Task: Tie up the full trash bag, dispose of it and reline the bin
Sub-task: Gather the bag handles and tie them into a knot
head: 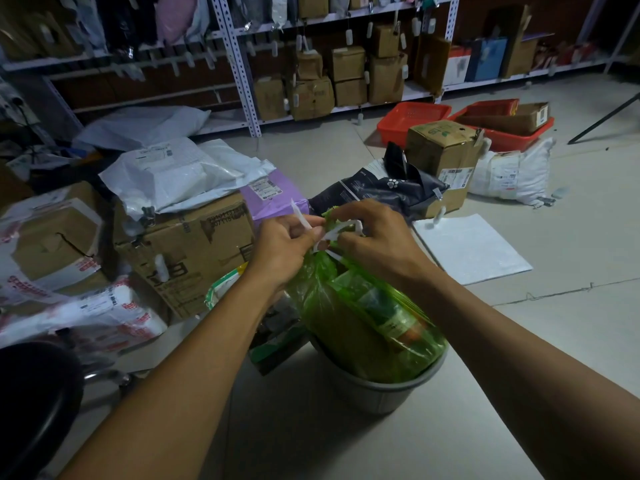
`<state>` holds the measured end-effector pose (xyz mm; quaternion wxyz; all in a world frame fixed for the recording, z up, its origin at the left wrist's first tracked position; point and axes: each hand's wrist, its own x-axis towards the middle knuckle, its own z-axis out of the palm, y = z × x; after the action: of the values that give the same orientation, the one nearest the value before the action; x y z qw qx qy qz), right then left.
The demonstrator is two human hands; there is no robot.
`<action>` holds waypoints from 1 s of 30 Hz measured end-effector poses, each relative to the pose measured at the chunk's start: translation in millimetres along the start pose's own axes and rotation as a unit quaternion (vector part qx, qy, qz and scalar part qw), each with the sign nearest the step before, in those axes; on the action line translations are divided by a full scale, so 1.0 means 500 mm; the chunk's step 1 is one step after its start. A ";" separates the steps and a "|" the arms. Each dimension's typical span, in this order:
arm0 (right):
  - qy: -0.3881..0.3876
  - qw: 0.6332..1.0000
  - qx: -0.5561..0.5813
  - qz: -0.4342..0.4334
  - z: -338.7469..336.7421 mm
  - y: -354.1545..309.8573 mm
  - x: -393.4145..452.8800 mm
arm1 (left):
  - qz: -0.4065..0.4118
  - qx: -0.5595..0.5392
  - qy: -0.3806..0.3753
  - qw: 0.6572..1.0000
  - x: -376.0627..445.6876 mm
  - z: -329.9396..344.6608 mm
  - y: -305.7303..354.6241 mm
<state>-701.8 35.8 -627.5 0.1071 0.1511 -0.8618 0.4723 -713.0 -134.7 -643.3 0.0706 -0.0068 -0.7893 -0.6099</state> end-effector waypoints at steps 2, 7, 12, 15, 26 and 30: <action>-0.025 1.000 -0.005 -0.018 0.009 -0.007 0.002 | -0.009 -0.005 -0.003 1.000 0.001 0.001 -0.001; -0.025 0.999 -0.019 -0.031 0.021 -0.003 0.008 | -0.004 -0.028 0.003 1.000 0.003 -0.002 -0.011; -0.003 1.000 -0.005 -0.003 0.027 -0.012 0.017 | 0.022 -0.031 0.018 0.999 0.005 -0.007 -0.012; -0.003 1.000 0.008 0.020 0.031 -0.011 0.021 | 0.020 -0.023 0.016 0.999 0.005 -0.007 -0.018; -0.025 0.997 0.046 0.057 0.046 0.001 0.029 | -0.012 -0.027 0.021 0.999 -0.007 -0.007 -0.015; -0.015 0.995 0.061 0.072 0.047 0.007 0.029 | -0.014 -0.033 -0.038 0.999 -0.014 -0.015 -0.013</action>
<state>-717.5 15.4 -638.0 0.0505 0.1019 -0.8415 0.5281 -706.2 -143.0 -648.6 0.0322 -0.0211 -0.7707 -0.6360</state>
